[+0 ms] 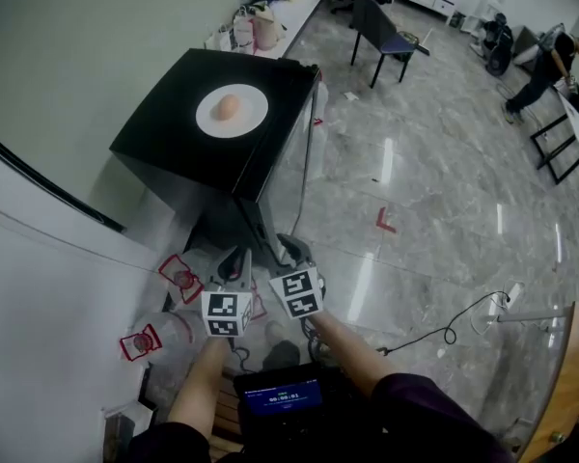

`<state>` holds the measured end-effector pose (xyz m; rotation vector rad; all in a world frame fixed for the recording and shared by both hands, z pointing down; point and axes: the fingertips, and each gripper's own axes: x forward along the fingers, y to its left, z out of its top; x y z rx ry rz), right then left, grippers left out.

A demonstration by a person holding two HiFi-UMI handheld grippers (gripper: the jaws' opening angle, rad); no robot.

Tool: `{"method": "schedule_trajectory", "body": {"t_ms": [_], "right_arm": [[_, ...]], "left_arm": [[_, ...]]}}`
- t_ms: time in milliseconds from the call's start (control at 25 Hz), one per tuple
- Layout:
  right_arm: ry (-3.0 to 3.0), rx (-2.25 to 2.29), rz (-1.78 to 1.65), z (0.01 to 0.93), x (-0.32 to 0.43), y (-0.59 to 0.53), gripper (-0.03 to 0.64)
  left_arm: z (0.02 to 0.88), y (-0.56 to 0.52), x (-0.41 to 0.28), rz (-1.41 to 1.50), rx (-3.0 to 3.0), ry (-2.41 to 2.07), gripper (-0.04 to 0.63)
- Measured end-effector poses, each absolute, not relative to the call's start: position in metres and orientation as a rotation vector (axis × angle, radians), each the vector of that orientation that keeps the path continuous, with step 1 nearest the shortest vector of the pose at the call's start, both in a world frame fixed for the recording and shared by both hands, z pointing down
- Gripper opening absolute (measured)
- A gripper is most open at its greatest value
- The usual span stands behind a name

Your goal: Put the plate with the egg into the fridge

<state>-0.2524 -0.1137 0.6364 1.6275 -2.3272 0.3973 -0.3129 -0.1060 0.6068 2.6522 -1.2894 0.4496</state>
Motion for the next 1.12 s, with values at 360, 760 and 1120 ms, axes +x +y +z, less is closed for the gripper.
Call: {"method": "schedule_trajectory", "body": {"t_ms": [360,760,1120], "right_arm": [[-2.084,1.789,0.369,0.663,-0.251,-0.151,0.129],[-2.074,1.831,0.342,0.662,-0.253,-0.152,0.101],[-2.101,1.806,0.366,0.661,-0.251,-0.149,0.097]], "left_arm": [[0.612,-0.135,-0.327,0.421,2.682,-1.21,0.012],[0.617,-0.14,-0.335,0.399,2.675,-1.2,0.012],[0.613,-0.138,-0.324,0.412,2.689,-1.204,0.012]]}}
